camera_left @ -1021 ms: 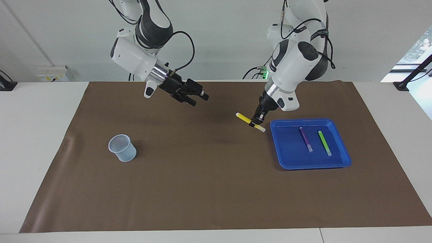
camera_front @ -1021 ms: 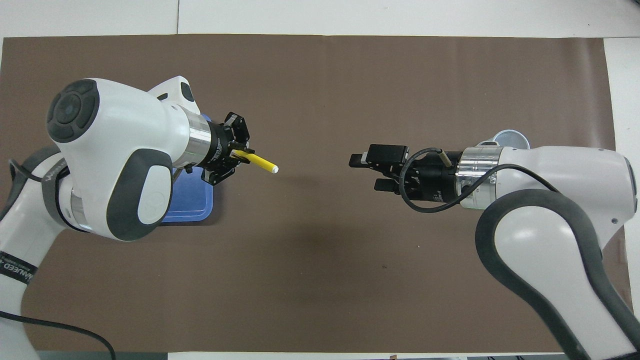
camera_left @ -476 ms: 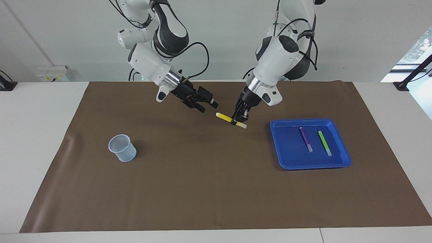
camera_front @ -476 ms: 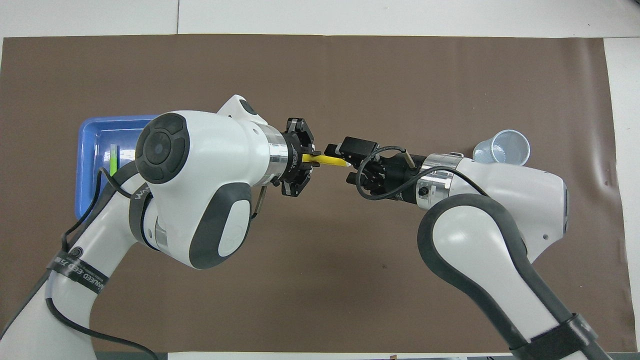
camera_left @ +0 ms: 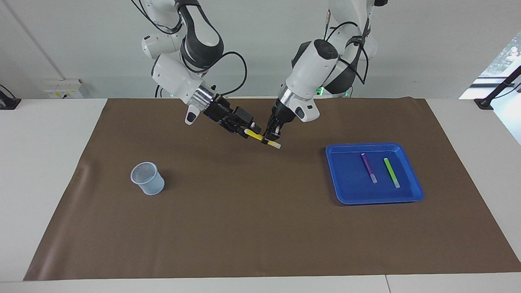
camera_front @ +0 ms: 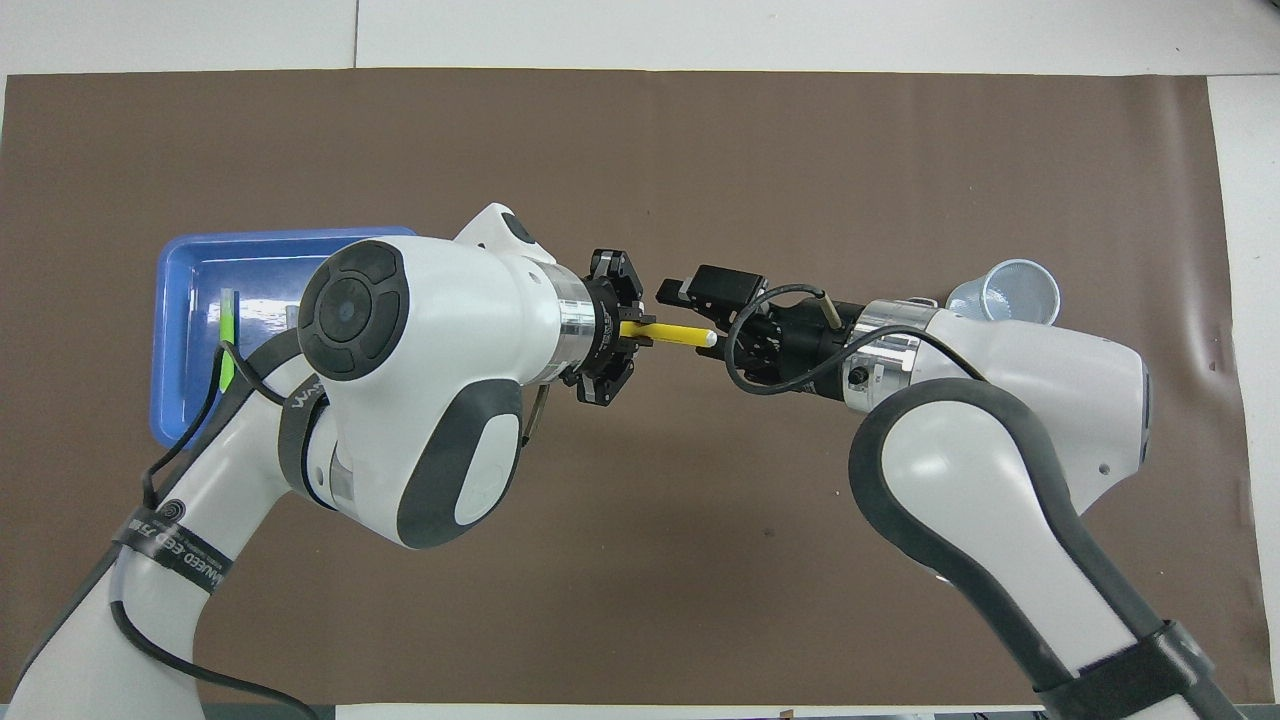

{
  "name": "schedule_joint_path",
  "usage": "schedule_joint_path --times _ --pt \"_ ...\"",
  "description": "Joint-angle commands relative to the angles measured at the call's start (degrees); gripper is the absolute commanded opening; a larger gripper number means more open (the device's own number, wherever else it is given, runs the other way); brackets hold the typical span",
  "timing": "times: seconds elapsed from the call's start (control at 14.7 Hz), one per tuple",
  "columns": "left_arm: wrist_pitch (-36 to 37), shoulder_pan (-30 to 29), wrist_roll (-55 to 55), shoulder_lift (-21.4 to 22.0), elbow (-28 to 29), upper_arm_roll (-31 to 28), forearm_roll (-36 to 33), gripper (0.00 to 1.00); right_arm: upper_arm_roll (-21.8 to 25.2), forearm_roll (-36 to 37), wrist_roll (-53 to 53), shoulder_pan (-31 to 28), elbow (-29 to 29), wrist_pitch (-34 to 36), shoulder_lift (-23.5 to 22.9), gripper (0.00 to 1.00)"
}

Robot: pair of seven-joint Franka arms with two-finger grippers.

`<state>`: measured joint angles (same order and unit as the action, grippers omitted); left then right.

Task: Transfer and insert pens with both arms
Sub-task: 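Grasp the yellow pen with the right gripper from the left gripper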

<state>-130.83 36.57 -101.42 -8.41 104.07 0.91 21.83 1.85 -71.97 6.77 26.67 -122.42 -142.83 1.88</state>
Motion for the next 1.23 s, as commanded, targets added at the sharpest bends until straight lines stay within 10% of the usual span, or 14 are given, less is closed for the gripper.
schedule_joint_path --times 0.0,0.48,0.68,1.16 --pt "-0.9 0.8 0.6 0.3 1.0 -0.8 1.1 0.00 -0.3 -1.6 -1.4 0.0 0.5 0.0 -0.3 0.78" --pt "-0.9 0.6 0.7 0.3 1.0 -0.8 1.1 0.00 -0.3 -1.6 -1.4 0.2 0.3 0.1 -0.1 0.53" --pt "-1.0 0.5 0.6 0.3 1.1 -0.8 1.1 0.00 -0.3 -1.6 -1.8 0.2 0.2 0.1 0.0 0.00" --pt "-0.9 0.2 1.0 0.3 1.1 -1.0 0.8 0.00 -0.3 -1.5 -1.8 0.2 0.0 0.2 0.0 0.00"
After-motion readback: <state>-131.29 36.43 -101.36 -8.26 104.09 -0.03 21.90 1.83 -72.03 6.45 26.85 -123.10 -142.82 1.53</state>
